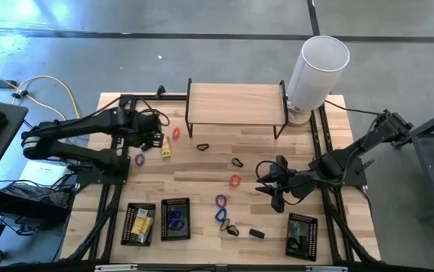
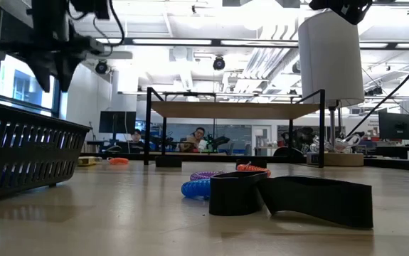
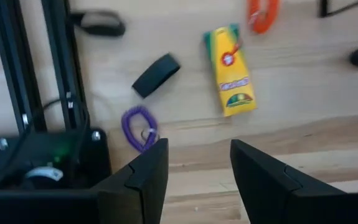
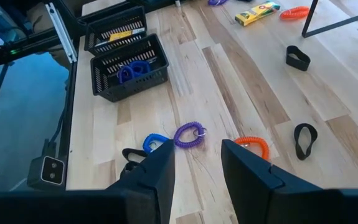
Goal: Pick & Place Office Desk Supplies
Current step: Put the black rubber band into the right black basket
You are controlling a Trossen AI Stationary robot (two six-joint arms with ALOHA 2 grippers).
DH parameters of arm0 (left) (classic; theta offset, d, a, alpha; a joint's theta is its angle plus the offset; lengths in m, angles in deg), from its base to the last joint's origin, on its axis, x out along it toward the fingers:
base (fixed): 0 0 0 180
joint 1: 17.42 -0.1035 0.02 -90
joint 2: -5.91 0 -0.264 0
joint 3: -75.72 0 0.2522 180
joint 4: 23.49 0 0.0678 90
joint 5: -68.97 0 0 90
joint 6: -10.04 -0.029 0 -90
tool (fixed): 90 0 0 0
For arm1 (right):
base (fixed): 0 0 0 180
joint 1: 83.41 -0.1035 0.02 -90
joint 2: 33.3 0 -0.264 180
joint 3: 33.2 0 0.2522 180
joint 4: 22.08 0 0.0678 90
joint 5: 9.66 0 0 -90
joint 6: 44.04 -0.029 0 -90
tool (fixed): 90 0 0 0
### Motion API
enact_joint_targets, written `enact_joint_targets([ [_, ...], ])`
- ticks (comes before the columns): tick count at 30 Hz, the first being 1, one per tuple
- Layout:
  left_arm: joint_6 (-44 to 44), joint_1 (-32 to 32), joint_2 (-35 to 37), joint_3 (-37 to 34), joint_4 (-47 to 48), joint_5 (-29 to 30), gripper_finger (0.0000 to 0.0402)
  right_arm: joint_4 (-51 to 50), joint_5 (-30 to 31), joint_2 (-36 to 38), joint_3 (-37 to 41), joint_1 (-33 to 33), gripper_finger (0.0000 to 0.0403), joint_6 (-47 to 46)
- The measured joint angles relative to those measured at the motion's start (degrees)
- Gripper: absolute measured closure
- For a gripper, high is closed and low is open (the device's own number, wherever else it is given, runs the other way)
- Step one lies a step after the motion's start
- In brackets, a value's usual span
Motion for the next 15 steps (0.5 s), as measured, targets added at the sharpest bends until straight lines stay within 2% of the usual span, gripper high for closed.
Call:
enact_joint_targets([
  [4,1.27,-4.35,-1.72,-1.63,0.07,-3.65,0.0236,-0.04,0.08,0.0,0.0,0.0,0.0284,0.0],
  [8,-2.91,-6.95,-5.8,-2.47,-0.56,-3.3,0.0236,-0.02,0.48,0.0,0.0,0.0,0.0284,-0.02],
  [15,-22.59,-8.75,-16.65,-2.48,-4.5,-3.08,0.0236,-0.08,0.5,0.03,0.0,0.0,0.0284,-0.02],
])
